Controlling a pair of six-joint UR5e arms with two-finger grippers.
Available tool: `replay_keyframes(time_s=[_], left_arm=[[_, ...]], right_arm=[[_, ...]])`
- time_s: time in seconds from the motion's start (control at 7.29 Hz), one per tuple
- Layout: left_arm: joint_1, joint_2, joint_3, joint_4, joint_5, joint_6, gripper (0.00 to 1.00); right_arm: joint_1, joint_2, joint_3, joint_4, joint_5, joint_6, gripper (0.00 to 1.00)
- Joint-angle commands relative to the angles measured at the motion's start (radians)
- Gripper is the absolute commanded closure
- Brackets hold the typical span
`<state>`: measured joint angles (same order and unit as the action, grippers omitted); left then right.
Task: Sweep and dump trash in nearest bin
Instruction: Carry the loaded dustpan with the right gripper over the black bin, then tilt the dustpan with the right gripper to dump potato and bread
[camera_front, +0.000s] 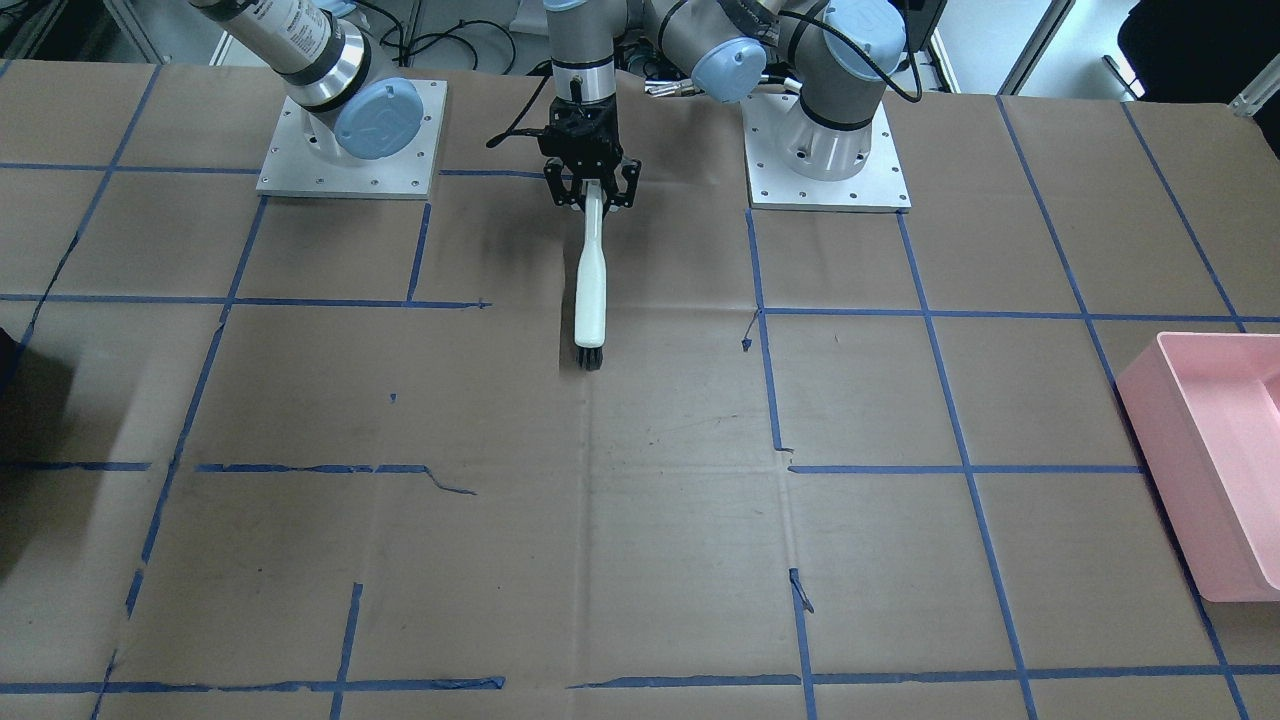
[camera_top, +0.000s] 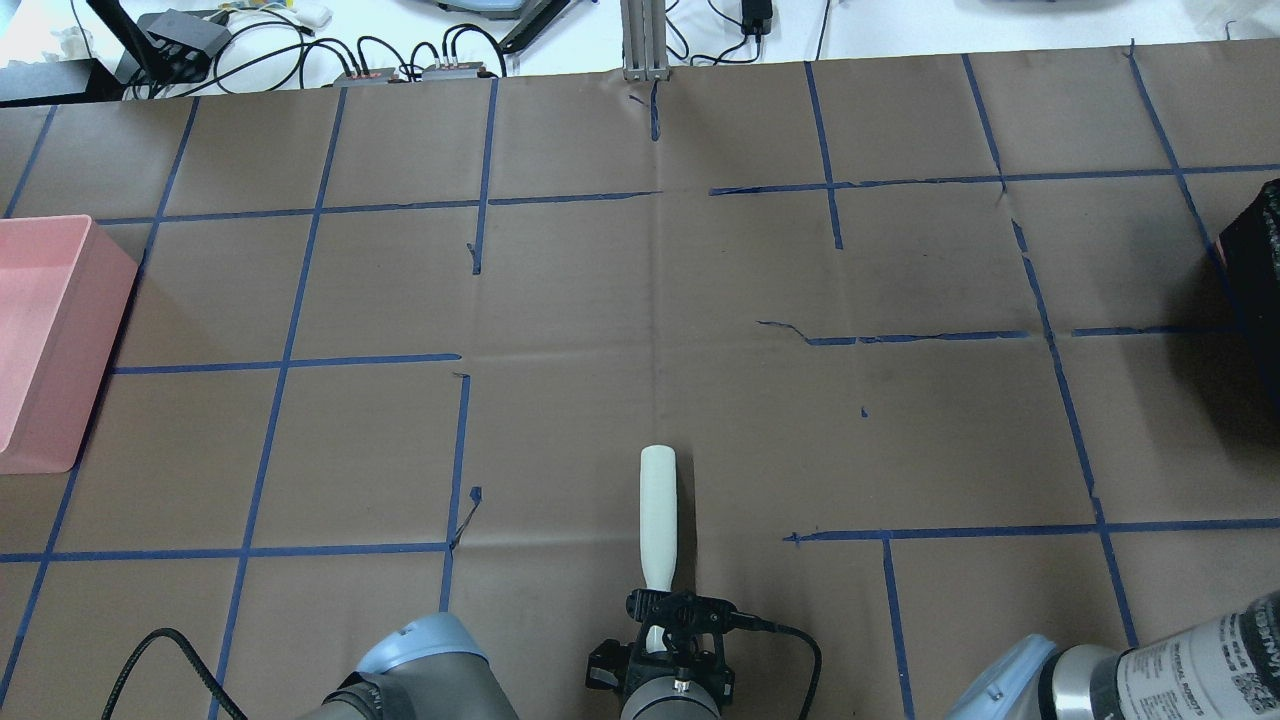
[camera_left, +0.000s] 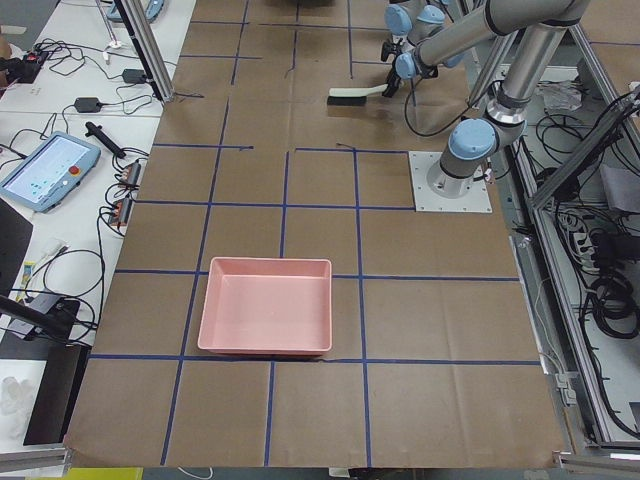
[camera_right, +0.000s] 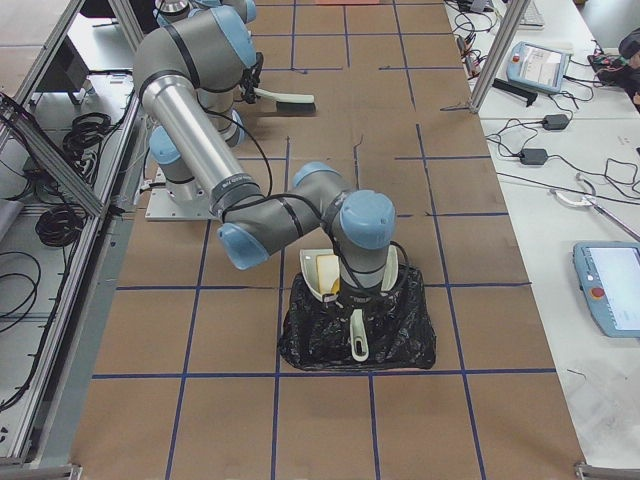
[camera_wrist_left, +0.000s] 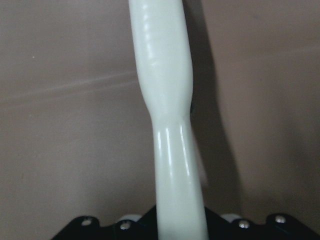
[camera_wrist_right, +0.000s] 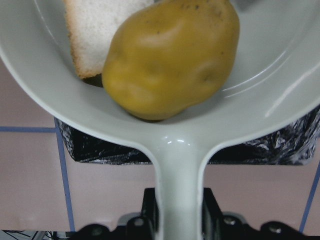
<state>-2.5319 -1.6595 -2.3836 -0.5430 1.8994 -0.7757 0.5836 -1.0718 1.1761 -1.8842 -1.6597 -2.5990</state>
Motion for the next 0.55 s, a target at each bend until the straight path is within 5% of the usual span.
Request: replay_keyframes(time_s=[0.0,0.41], left_arm=[[0.001,0.0,-0.002,0.0,-0.009,0.0,0.71],[0.001,0.001,0.001,-0.003,-0.007,0.001,0.57]], right_arm=[[-0.021,0.122,-0.171,0.002,-0.018,-0.048,1.0],[-0.011,0.121,-0.179,-0.05,-0.15,-0.026,0.99]])
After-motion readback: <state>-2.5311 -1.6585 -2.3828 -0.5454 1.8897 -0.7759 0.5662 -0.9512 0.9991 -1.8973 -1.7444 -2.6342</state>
